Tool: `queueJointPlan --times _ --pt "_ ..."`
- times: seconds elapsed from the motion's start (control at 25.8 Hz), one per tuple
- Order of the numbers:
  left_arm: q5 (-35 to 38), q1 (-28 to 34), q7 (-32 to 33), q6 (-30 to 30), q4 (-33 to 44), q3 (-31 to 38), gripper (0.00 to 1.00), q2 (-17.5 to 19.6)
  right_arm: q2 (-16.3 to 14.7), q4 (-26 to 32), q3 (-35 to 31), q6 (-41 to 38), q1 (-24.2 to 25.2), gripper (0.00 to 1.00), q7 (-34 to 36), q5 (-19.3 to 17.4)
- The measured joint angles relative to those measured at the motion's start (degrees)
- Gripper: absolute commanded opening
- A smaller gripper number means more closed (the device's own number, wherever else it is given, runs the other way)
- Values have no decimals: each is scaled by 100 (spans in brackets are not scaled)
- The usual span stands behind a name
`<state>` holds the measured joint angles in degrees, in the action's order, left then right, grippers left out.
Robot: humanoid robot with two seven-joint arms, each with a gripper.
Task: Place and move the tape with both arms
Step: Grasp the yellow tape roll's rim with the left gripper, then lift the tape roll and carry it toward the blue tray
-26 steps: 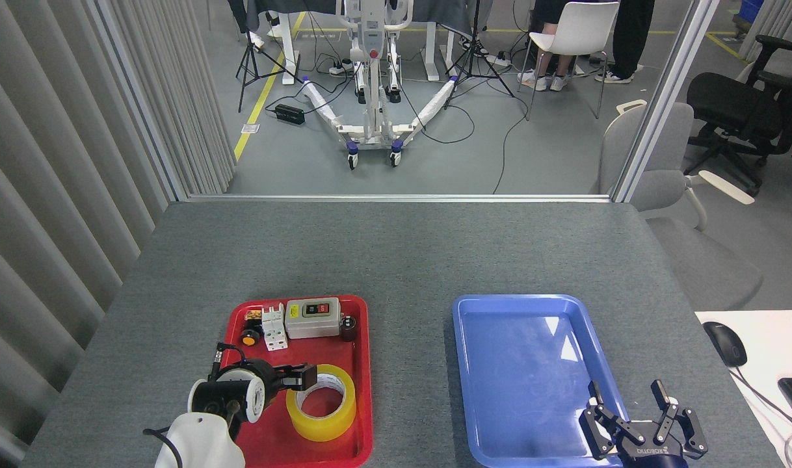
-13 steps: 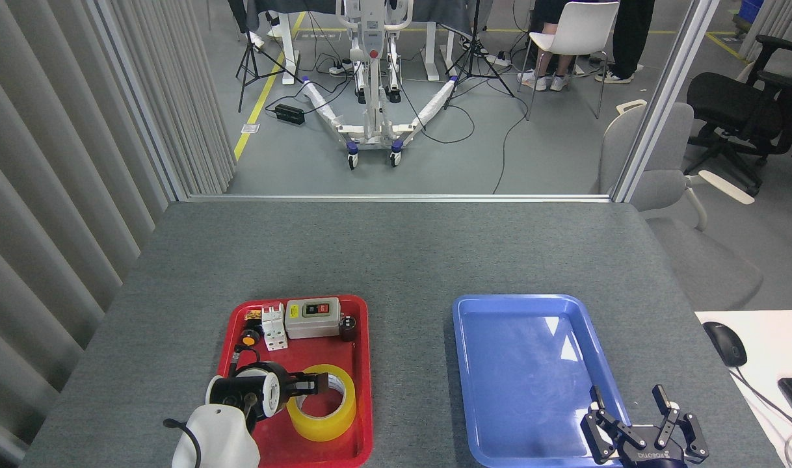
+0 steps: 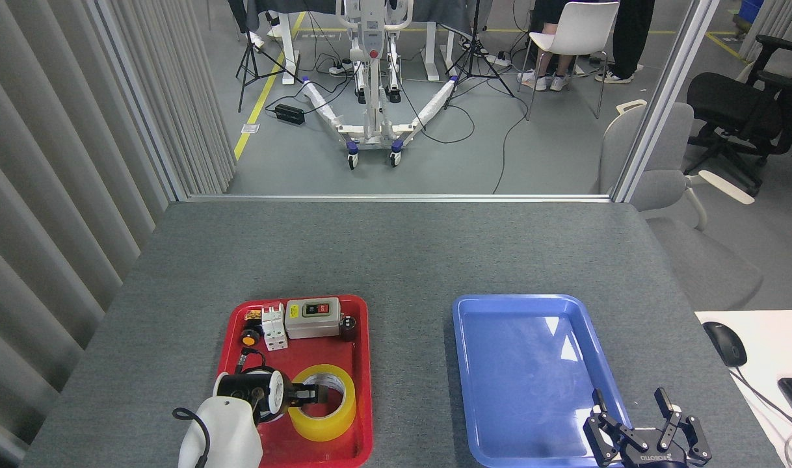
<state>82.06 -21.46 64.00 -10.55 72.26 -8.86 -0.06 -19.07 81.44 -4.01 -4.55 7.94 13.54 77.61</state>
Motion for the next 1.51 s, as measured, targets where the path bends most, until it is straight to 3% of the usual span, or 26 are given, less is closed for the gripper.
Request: queueJointPlan --times 0.08,0.19,0.31,0.39,0.5,0.77,1.24,1.39,1.51 --pt "26 -8 23 -10 -22 0 94 8 -5 -47 -5 0 -10 100 0 0" --pt "51 -9 44 -22 -74 -2 76 13 -7 -85 -10 6 -18 100 0 0" --pt "64 -9 46 -25 -97 -15 69 15 7 -97 -11 16 -20 100 0 27" --pt "72 -14 46 -25 -105 -44 57 14 23 -101 -11 16 -20 100 1 56" --pt "85 -15 -24 -25 -109 -69 48 26 43 -102 -11 16 -20 100 1 83" --pt "241 -14 -305 -35 -99 -73 4 73 73 -103 -12 16 -20 100 2 163" --pt "63 170 -1008 239 326 230 0 113 89 -103 -12 17 -16 100 22 176" --pt "-1059 395 -1010 639 725 372 0 117 90 -102 -12 25 -13 100 5 180" --pt "-2303 557 -811 1257 1122 448 0 87 91 -102 -12 25 -15 100 -1 218"
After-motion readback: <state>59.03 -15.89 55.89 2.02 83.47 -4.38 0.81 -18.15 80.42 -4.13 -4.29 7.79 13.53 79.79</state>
